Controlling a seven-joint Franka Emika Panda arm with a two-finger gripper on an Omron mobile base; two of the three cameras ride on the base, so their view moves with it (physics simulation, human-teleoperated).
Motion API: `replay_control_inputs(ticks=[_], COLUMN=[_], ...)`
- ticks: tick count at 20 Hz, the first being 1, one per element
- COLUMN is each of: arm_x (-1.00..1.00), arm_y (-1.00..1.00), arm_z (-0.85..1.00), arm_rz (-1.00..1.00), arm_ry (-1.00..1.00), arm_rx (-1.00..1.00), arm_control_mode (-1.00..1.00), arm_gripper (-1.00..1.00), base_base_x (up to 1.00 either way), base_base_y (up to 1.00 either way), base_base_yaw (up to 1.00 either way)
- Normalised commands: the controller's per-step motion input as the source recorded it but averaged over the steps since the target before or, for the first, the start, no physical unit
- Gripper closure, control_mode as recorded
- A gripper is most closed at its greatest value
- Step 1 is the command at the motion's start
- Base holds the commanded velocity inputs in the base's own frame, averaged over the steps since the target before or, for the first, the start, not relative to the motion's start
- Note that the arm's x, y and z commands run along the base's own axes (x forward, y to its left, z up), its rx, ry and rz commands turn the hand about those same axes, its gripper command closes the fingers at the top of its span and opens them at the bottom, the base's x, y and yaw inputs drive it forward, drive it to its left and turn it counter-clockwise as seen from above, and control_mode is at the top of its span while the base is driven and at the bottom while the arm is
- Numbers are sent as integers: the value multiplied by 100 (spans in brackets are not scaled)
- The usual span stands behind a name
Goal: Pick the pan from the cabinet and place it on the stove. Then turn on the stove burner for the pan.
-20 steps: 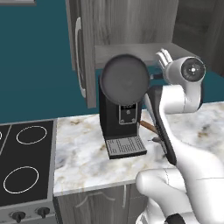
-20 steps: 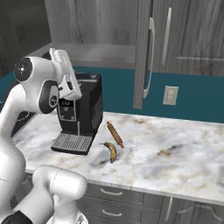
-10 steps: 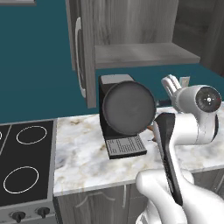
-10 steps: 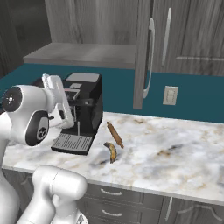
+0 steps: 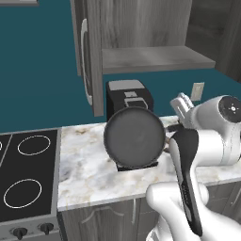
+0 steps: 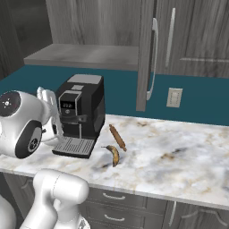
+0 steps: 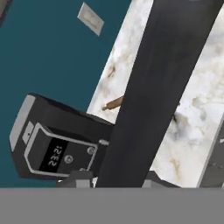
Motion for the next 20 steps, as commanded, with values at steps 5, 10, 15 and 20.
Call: replay_control_inputs(ticks=[5, 10, 15, 20], arm_x=[-18, -6, 0, 0], arm_y=[38, 43, 57, 62], arm_z=[-36, -34, -38, -38], arm_rz=[3, 1, 0, 0], arm_ry=[13, 12, 8, 7], arm_rx=[10, 10, 7, 3], arm_control_mode=[-100, -100, -100, -100], arm_gripper=[100, 100, 100, 100], base_base_x=[0, 0, 0, 0], base_base_y=[0, 0, 0, 0], base_base_yaw=[0, 0, 0, 0])
